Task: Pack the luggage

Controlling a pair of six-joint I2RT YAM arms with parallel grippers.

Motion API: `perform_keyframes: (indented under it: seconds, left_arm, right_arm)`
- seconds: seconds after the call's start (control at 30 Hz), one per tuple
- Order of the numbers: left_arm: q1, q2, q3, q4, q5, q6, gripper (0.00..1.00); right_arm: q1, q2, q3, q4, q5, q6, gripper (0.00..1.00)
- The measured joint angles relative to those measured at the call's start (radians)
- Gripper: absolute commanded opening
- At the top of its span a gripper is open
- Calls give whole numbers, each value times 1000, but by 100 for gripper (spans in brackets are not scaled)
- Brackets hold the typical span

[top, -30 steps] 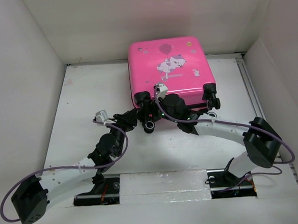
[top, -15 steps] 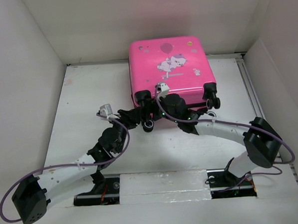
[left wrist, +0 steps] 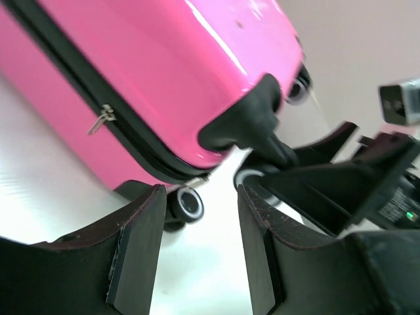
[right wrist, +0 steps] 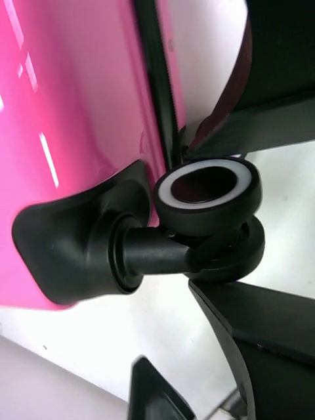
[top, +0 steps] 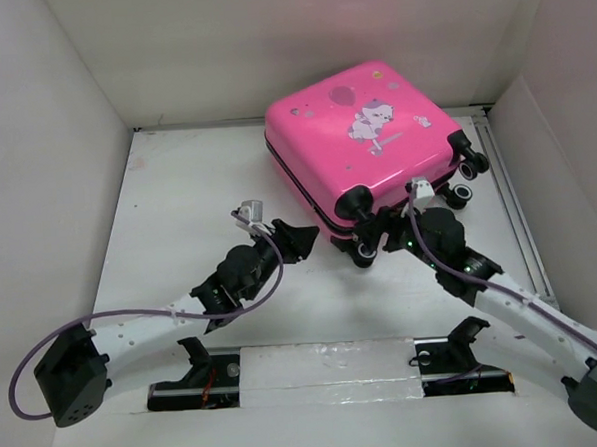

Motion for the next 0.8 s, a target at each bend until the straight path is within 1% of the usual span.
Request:
perform_keyframes:
  seconds: [0.07,0.23,0.27,0.3,0.33,0.37,0.4,0.43,0.47,0.53,0.6,0.63,0.67,0.7,0.73,0.8]
  left_arm:
    - [-14,21,23,6,39,2,43]
    - [-17,97,81,16,134,11,42]
    - [-17,112,93,16,148,15,42]
    - [-17,129,108,16,167,19,42]
    - [-17,148,124,16,187,22,42]
    - [-17,166,140,15,203,25,43]
    - [-17,197,171,17,230,30,45]
    - [-17,205,179,16,238,32,45]
    - [-18,220,194,14,252,35,48]
    - [-20,253,233,5,277,44,50]
    - [-23,284,280,-23,302,51,50]
    - [-24,300,308,-44,314,55,50]
    - [-24,315,335,-61,324,60,50]
    - [-25,328,357,-78,332,64,50]
    - [-25,338,374,-91,339,68,50]
    - [-25,352,391,-113,347,72,49]
  right_arm:
    - [-21,-72,-19,-51,8,-2,87]
    - [-32,-297,-60,-109,16,-2,87]
    - [-32,-351,-74,-114,23,2,85]
    - [-32,-406,-92,-120,33,7,80]
    - [-32,-452,-113,-121,42,12,62]
    - [-32,-508,-142,-116,50,18,48]
    - [-32,-555,-181,-95,55,35,22]
    - [-32,-587,-220,-72,63,50,15]
    - [-32,-603,-274,-10,63,76,11]
    - [-32,-582,-378,100,56,105,5]
    - [-26,-486,-461,194,52,129,5]
    - [-21,-412,-485,241,52,133,9]
    - [-12,-341,-499,289,57,135,21]
    - [-3,-272,-503,328,62,136,26]
    - [6,-201,-505,392,66,133,30]
    - [33,-74,-505,550,91,121,34]
